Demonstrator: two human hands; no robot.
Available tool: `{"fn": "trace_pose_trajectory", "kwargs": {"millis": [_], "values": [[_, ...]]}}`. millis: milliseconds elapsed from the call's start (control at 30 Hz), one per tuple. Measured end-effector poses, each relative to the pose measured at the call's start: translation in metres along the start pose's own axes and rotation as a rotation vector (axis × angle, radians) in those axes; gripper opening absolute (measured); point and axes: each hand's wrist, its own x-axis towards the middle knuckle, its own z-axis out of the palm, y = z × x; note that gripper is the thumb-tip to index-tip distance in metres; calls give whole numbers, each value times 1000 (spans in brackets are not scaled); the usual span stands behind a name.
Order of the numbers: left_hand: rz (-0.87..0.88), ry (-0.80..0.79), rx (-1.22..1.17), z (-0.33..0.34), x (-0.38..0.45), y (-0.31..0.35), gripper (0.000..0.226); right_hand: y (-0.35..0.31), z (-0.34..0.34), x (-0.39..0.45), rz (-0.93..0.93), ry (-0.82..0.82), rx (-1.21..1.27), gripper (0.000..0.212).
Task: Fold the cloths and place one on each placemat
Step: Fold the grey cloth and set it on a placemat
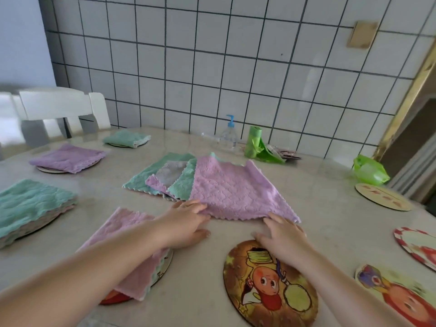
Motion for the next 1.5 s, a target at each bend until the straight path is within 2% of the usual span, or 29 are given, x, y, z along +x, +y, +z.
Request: {"fn": "trace_pose_trajectory", "kwargs": {"millis": [67, 167, 267, 367, 467, 600, 700, 833, 933, 1000, 1100, 1200, 1300, 1400, 1500], "values": [[1, 46, 34, 2, 4, 0, 58, 4, 0, 3, 3, 25, -19, 63], [7, 144, 48, -2, 8, 0, 49, 9, -5, 4, -16, 104, -19, 45], [12, 321, 9, -13, 12, -4, 41, 8, -20, 7, -31, 210, 108, 31], [-2, 537, -65, -36, 19, -11, 31, 5, -47, 16, -43, 246, 208, 36], [-92, 722, -230, -70, 29, -16, 17, 4, -85, 23, -73, 313, 229, 34], [-127, 847, -479, -120, 37, -25, 10, 7, -141, 30, -136, 467, 185, 33], [-59, 948, -449, -160, 33, -35, 15, 7, -192, 31, -208, 557, 115, 26], [-30, 933, -286, -209, 22, -40, 11, 10, -255, 23, -231, 712, -3, 21], [-110, 823, -341, -229, 24, -37, 10, 17, -278, 22, -160, 650, -193, 13], [-133, 745, -499, -233, 30, -35, 12, 24, -278, 24, -86, 567, -245, 12], [-115, 638, -953, -231, 32, -26, 15, 33, -270, 22, -15, 532, -162, 9], [-43, 665, -1119, -228, 33, -15, 15, 42, -266, 12, 14, 566, -103, 5], [22, 713, -1091, -223, 27, -11, 15, 55, -262, -3, -5, 663, -60, 11], [73, 759, -905, -208, 15, -9, 14, 66, -254, -23, -65, 731, 7, 14], [77, 722, -806, -187, -6, 3, 8, 65, -236, -51, -56, 603, 389, 15]]}}
